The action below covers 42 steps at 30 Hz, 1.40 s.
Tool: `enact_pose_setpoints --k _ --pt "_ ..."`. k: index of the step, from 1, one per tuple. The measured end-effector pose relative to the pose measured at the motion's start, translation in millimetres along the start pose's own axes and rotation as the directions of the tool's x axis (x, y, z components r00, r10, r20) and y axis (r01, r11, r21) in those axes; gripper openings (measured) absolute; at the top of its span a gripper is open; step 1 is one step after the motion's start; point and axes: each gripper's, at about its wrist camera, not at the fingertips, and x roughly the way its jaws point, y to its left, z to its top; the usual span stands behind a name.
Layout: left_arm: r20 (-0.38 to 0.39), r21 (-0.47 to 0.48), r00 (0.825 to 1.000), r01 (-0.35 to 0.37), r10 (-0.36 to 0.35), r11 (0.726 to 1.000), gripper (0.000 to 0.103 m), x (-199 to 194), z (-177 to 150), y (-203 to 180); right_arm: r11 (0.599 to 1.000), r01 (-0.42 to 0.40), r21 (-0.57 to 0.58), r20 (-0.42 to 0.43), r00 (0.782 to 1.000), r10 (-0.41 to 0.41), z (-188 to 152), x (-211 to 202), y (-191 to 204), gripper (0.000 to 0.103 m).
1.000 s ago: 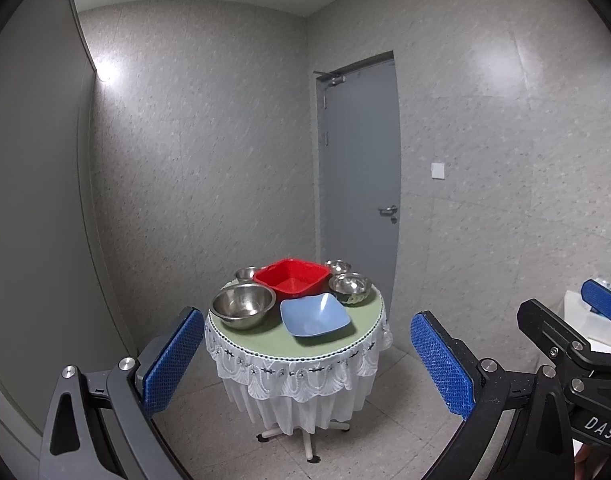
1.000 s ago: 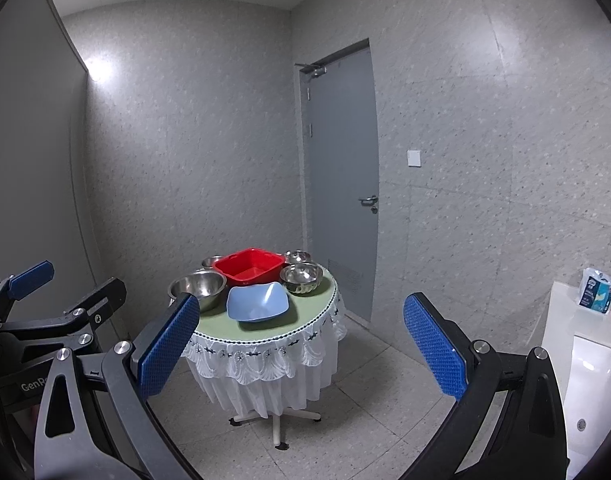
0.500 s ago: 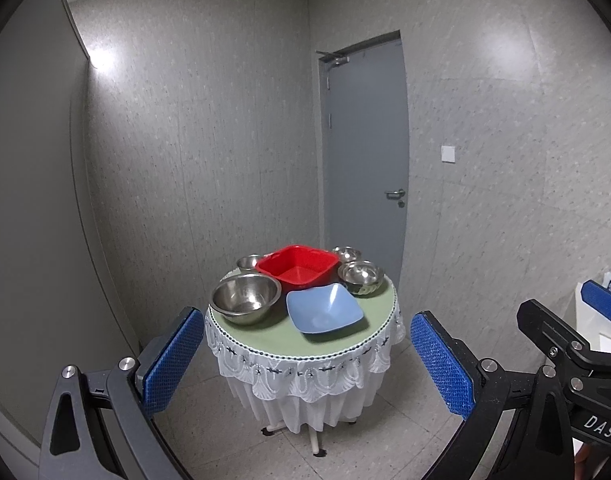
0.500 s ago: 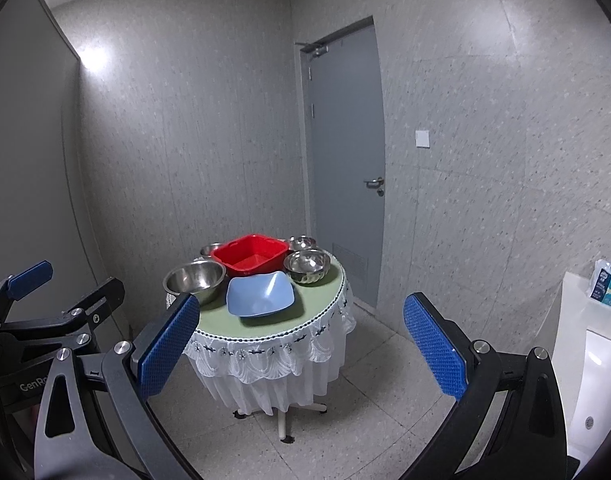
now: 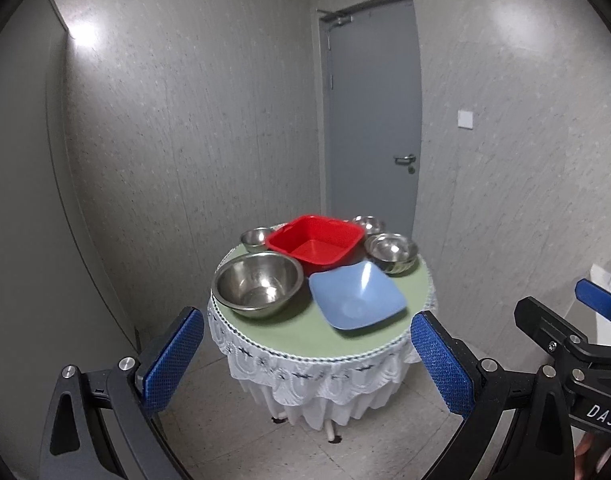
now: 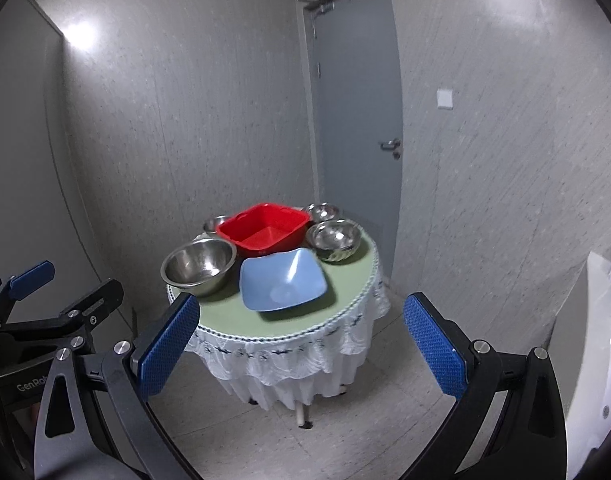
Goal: Organize plates and bowls
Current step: 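Move both tools toward the large steel bowl on the table, then grasp the large steel bowl rim with the left tool while the right tool grips it too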
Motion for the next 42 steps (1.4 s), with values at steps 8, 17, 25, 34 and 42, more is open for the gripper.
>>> enact_pose_setpoints --k 8,17,25,34,42 --pt "-0.074 -0.01 0.997 -0.004 0.003 1.0 0.102 93 37 47 1.0 -0.022 0.016 -0.079 0.997 0.023 19 92 35 0.103" --pt "-0.167 -0.094 0.983 -0.09 0.073 0.991 0.102 216 77 91 0.993 -0.108 -0.053 -0.189 0.977 0.096 41 234 70 0.103" --pt "-0.279 -0.168 0.954 -0.156 0.105 0.973 0.102 315 97 135 0.968 -0.209 -0.141 -0.324 0.933 0.155 48 341 109 0.103" --pt "-0.45 -0.16 0.893 -0.072 -0.008 0.985 0.083 442 88 196 0.962 -0.231 -0.142 -0.471 0.871 0.14 26 437 145 0.086" --pt "-0.523 -0.084 0.844 0.089 -0.12 0.992 0.052 514 78 221 0.984 -0.136 -0.115 -0.538 0.841 0.054 9 478 158 0.064"
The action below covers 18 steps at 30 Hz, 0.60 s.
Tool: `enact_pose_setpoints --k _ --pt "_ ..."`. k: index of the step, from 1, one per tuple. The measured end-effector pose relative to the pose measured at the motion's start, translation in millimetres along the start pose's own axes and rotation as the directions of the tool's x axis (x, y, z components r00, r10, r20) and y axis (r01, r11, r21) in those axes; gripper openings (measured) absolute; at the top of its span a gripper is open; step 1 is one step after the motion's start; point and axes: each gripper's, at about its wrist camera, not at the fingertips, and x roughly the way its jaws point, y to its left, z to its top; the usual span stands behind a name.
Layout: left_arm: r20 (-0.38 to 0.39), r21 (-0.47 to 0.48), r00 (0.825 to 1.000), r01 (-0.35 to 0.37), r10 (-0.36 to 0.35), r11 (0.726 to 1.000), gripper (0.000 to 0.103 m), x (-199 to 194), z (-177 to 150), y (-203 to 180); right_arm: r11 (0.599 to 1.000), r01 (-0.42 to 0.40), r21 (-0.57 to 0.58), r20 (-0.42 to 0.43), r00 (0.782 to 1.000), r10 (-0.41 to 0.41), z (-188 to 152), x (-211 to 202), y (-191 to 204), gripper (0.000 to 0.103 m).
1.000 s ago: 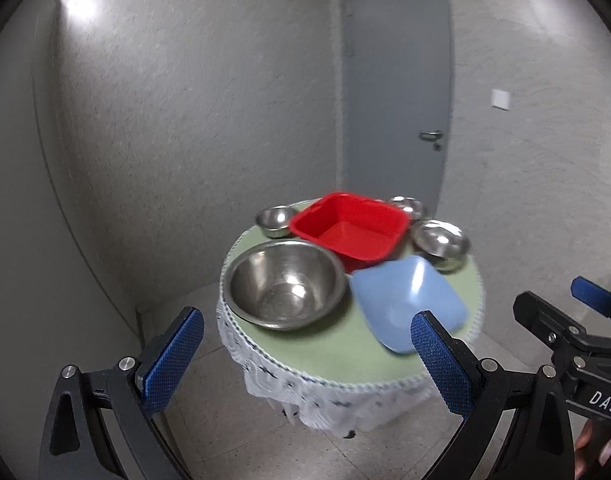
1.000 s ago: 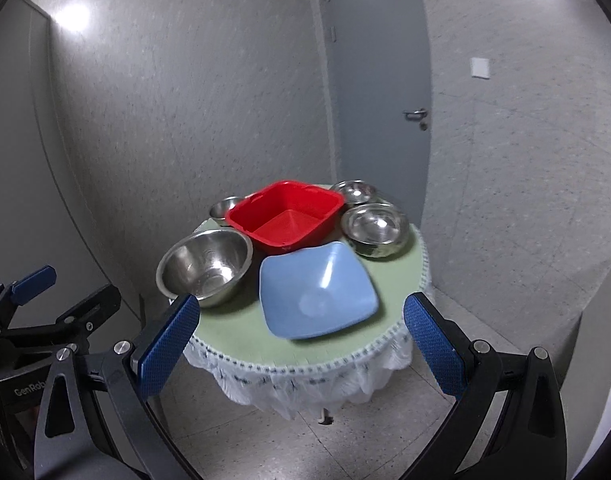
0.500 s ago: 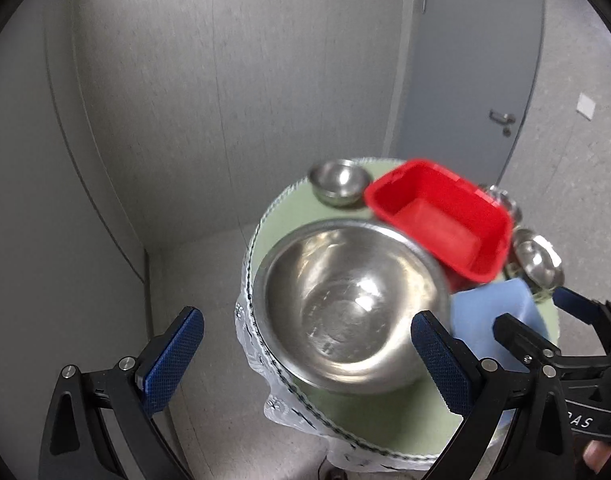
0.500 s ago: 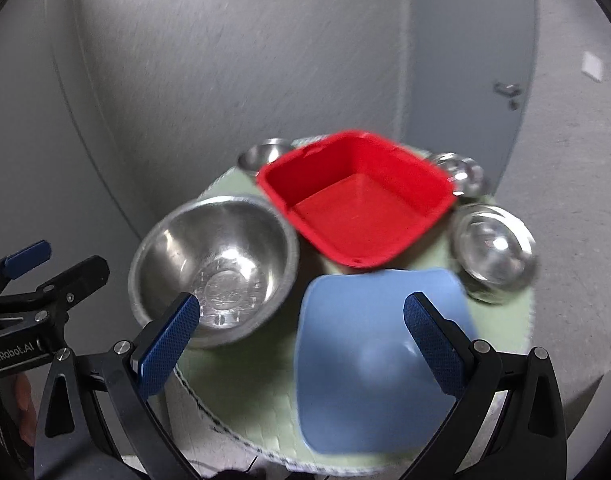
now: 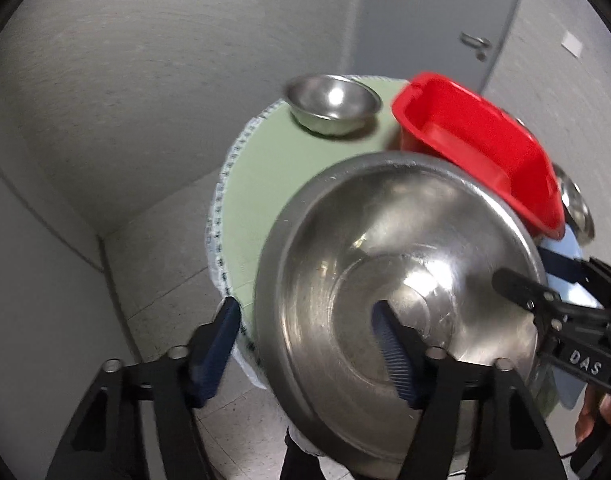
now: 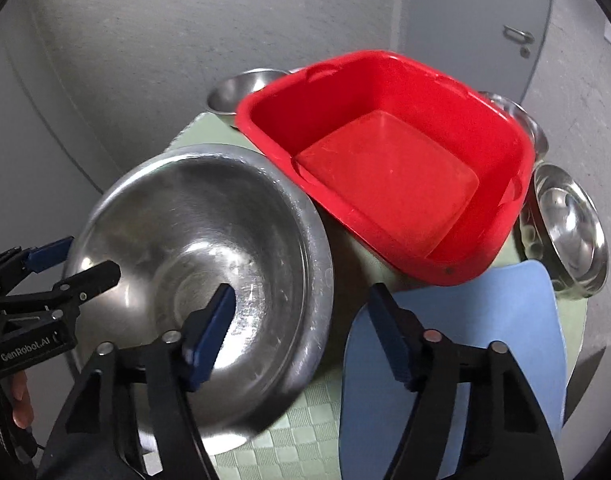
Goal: Organize plates and bowls
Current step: 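Grasp the large steel bowl rim with the left tool while the right tool grips it too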
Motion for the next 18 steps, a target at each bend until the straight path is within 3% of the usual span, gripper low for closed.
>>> enact_pose_setpoints --k 4,8,10,13,18 --pt "-0.004 0.071 1.0 0.008 -0.008 0.997 0.046 13 6 2 1.0 0.007 0.014 -0.017 1.0 -0.007 4 8 5 0.045" --pt "-0.01 0.065 1.0 0.027 -0.027 0.998 0.032 16 7 13 1.0 0.011 0.017 -0.04 0.999 -0.01 6 19 6 0.042" --pt "-0.013 0.053 1.0 0.027 -0.026 0.998 0.024 19 8 20 1.0 0.014 0.022 -0.043 0.999 -0.013 8 21 4 0.036" --pt "-0.012 0.024 1.0 0.026 -0.026 0.999 0.024 16 8 30 0.999 -0.02 0.034 -0.046 0.999 0.021 11 22 -2 0.023" --pt "0.018 -0.019 1.0 0.019 -0.018 1.0 0.024 2 5 32 0.99 -0.133 0.044 -0.021 0.991 0.134 17 8 -10 0.017"
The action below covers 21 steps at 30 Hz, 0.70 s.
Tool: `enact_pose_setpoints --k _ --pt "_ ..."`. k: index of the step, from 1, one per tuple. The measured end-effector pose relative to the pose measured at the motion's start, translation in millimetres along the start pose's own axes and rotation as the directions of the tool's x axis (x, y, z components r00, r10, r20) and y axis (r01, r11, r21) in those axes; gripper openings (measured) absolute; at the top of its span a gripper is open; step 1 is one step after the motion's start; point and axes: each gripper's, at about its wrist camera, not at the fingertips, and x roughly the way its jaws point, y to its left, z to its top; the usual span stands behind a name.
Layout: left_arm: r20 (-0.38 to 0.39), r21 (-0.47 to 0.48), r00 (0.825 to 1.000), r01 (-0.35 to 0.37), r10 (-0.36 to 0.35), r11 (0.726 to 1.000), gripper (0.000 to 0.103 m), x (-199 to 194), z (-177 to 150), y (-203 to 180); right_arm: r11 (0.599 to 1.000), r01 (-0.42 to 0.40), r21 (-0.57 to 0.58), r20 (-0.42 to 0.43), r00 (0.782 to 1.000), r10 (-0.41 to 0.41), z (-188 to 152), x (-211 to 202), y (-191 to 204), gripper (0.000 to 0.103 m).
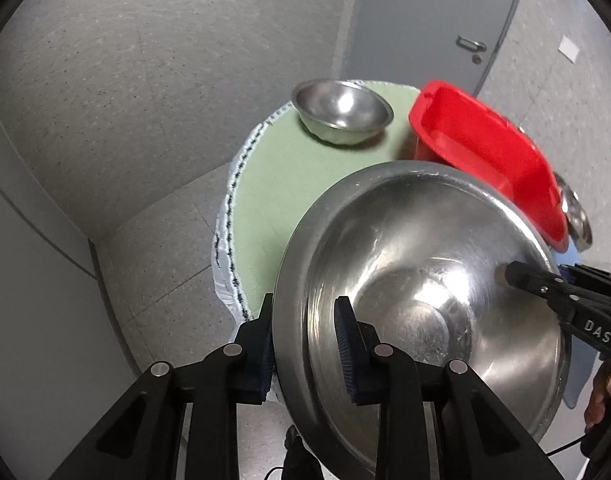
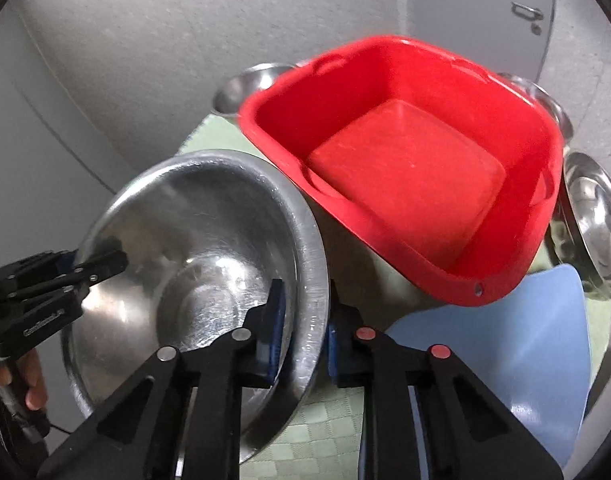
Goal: Organize plates and bowls
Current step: 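Grasp the large steel bowl rim with the left tool while the right tool grips it too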
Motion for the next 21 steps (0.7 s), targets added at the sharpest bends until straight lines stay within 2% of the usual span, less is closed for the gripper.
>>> enact_pose_setpoints --k 5,9,11,16,21 --pt "0.054 -0.039 0.998 -0.032 0.034 0.999 0.024 -34 -6 -5 0.996 -0.071 -0.054 0.031 0.997 0.073 7 -24 5 0.017" --pt "0.122 -0.049 0.992 -0.034 0.04 0.998 0.024 -61 -5 -25 0.992 -0.108 -0.071 0.085 0.99 0.114 19 -51 -3 0.017" --pt "0.147 -0.049 0.989 -0.01 0.017 0.999 0.024 -67 2 -38 0.99 -0.118 -0.074 0.12 0.985 0.126 30 -69 -18 0.017" --pt "0.185 -0.014 0.981 0.062 -0.058 0.998 0.024 -69 35 -81 0.994 -0.089 -0.061 0.188 0.977 0.099 62 -98 -63 0.017" --pt "0.175 0.026 0.98 0.088 -0.091 0.996 0.024 -36 74 -118 0.998 -0.055 -0.008 0.198 0.979 0.056 89 -90 -116 0.017"
